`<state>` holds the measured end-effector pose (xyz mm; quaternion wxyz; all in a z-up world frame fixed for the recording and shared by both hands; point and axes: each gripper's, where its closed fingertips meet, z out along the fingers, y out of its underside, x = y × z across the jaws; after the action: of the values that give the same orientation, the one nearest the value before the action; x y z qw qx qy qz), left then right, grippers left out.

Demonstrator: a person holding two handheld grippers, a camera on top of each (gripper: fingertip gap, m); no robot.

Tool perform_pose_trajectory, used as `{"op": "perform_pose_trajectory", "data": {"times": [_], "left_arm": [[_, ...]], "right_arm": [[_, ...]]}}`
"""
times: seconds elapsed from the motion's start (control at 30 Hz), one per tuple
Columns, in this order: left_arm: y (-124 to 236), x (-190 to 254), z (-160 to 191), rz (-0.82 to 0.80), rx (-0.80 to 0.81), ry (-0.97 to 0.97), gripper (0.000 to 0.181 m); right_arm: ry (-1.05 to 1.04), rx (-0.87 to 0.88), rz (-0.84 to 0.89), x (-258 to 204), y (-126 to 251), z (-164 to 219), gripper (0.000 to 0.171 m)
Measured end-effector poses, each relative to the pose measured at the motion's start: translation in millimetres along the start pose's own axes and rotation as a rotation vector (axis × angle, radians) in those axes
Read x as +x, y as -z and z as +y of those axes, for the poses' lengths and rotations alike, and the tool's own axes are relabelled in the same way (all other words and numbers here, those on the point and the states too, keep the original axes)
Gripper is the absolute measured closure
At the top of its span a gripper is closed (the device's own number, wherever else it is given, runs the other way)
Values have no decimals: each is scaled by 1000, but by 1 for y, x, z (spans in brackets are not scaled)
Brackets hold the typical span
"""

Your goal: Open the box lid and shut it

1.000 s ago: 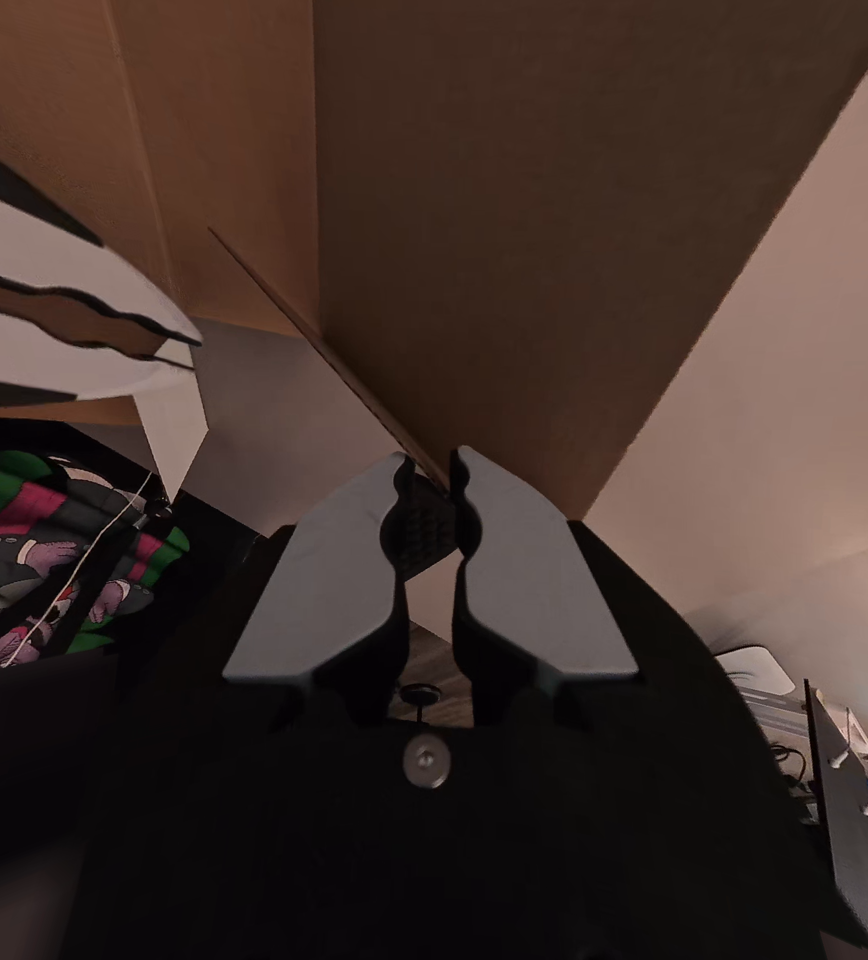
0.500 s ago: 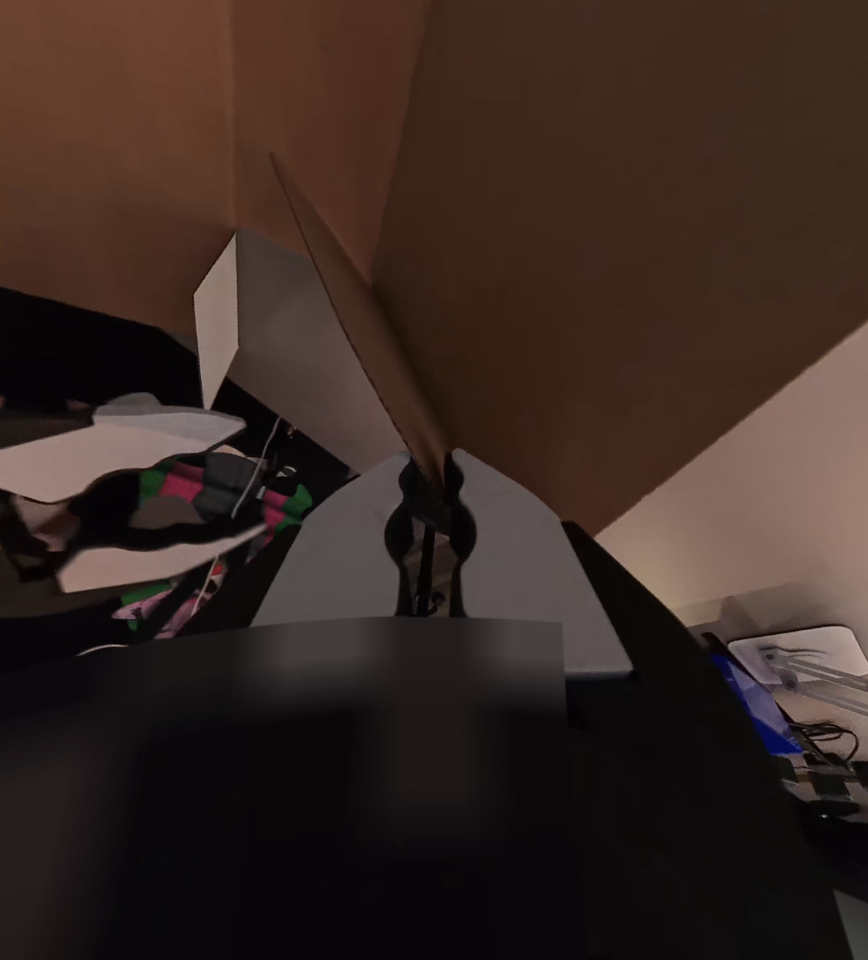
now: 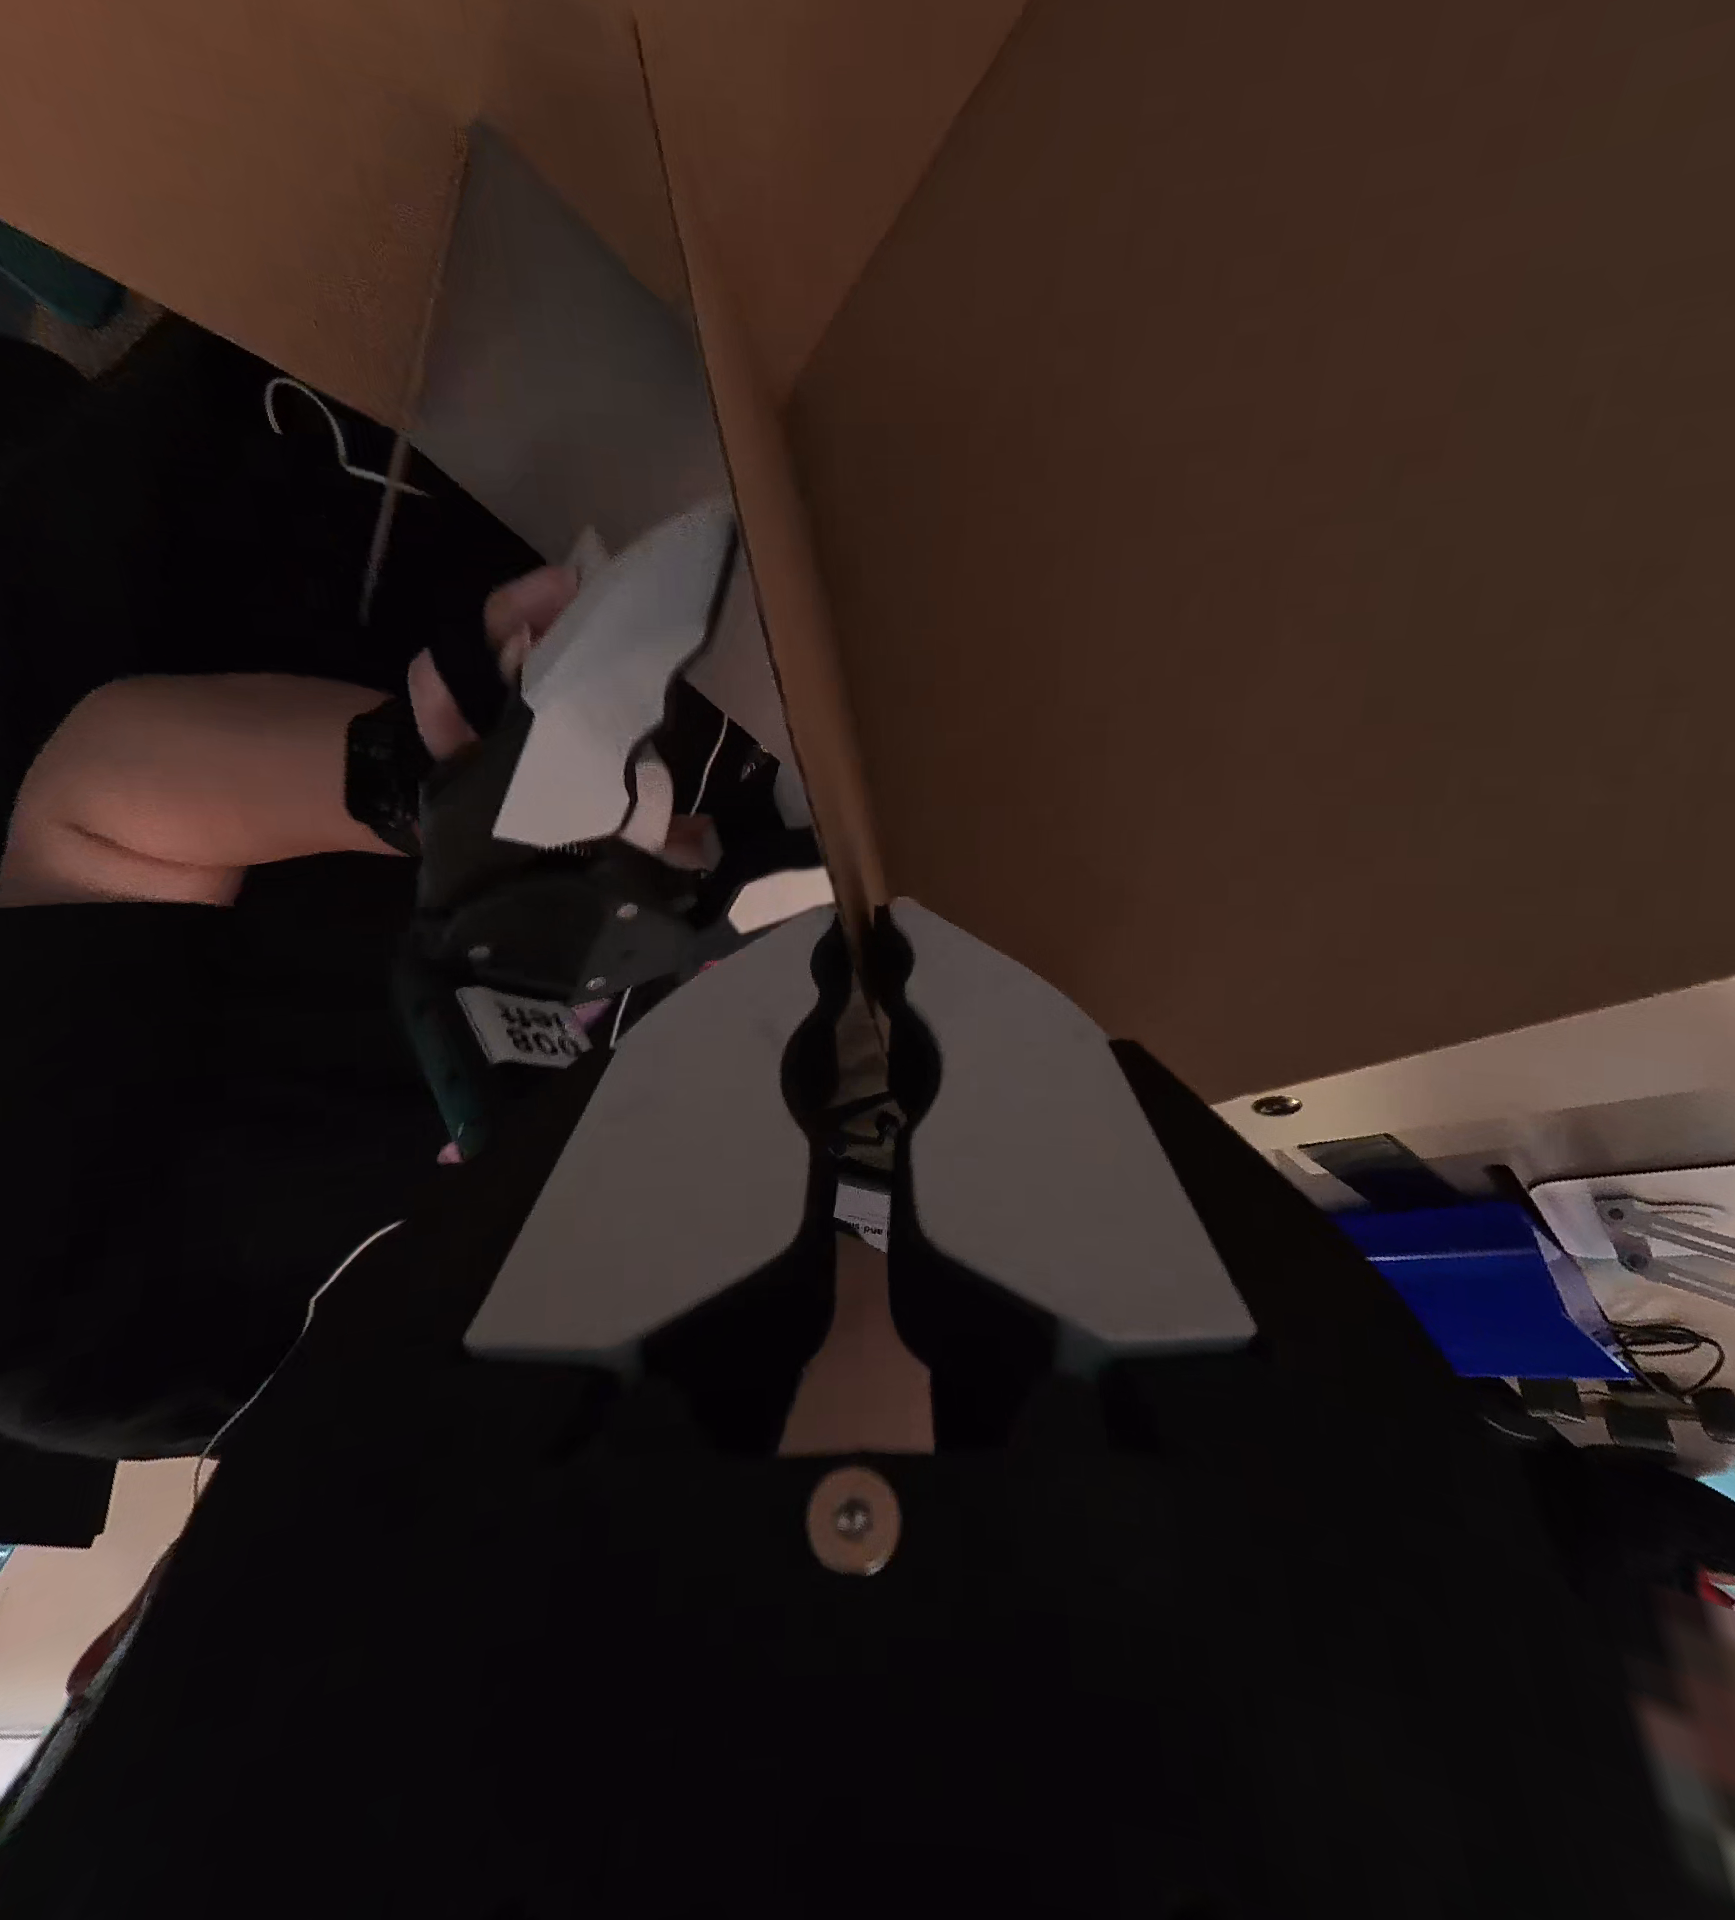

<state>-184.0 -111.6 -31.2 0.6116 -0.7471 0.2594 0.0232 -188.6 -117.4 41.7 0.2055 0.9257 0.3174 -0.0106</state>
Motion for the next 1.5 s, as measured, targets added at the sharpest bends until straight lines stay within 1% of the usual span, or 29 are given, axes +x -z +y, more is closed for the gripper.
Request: {"op": "perform_pose_trajectory", "data": {"times": [0.13, 0.23, 0.27, 0.33, 0.37, 0.4, 0.47, 0.5, 0.6, 0.63, 0.67, 0.73, 0.83, 0.9, 0.97, 1.0, 1.1, 1.13, 1.17, 1.2, 1.27, 1.33, 1.4, 1.5], "left_arm": [[-18, -12, 26, -42, -45, 54, 67], [-24, -17, 31, -104, -29, -15, 70], [-25, -20, 31, -127, -16, -34, 76], [-26, -27, 28, -149, 34, -45, 98], [-26, -28, 26, -142, 55, -30, 100], [-26, -29, 24, -132, 72, -15, 107], [-24, -30, 20, -112, 108, 3, 129], [-23, -30, 19, -102, 123, 11, 140], [-20, -30, 20, -72, 154, 23, 159], [-18, -30, 20, -54, 165, 25, 167], [-15, -29, 21, -40, 172, 29, 173], [-10, -28, 23, 11, 184, 43, 174], [1, -32, 23, 116, 218, 100, 174], [13, -42, 19, 185, 256, 144, 175], [20, -53, 20, 233, 257, 157, 175], [23, -57, 21, 263, 255, 167, 174], [35, -68, 24, 349, 260, 201, 172], [39, -73, 25, 374, 266, 213, 173], [44, -77, 26, 401, 270, 238, 173], [49, -81, 27, 433, 278, 265, 173], [58, -90, 27, 489, 289, 317, 173], [67, -99, 26, 553, 294, 346, 174], [77, -106, 27, 628, 294, 359, 174], [88, -120, 31, 748, 298, 424, 175]], "right_arm": [[-12, -9, 12, -3, 0, -1, 167], [-11, -12, 12, -5, 2, -1, 168], [-13, -14, 11, -5, 2, 0, 168], [-2, -3, 0, -5, 5, 0, 168], [5, 18, -11, -5, 7, -2, 167], [8, 33, -7, -3, 10, -4, 165], [32, 45, 0, 1, 17, -3, 152], [54, 49, -1, 2, 21, -1, 149], [156, 97, -106, -11, 41, 11, 142], [214, 131, -163, -18, 50, 17, 146], [281, 173, -210, -24, 60, 24, 148], [427, 273, -260, -27, 79, 41, 149], [713, 530, -295, -21, 100, 64, 151], [918, 766, -261, -8, 104, 73, 151], [1072, 1035, -181, 10, 99, 78, 150], [1106, 1168, -140, 22, 95, 78, 150], [1112, 1590, -61, 62, 80, 81, 148], [1065, 1730, -33, 80, 74, 81, 138], [980, 1834, -32, 100, 66, 77, 116], [872, 1907, -70, 121, 58, 71, 101], [744, 1996, -205, 150, 39, 57, 97], [670, 2054, -290, 165, 28, 37, 90], [709, 2050, -366, 154, 18, 16, 88], [856, 1910, -491, 108, 1, -12, 88]]}}
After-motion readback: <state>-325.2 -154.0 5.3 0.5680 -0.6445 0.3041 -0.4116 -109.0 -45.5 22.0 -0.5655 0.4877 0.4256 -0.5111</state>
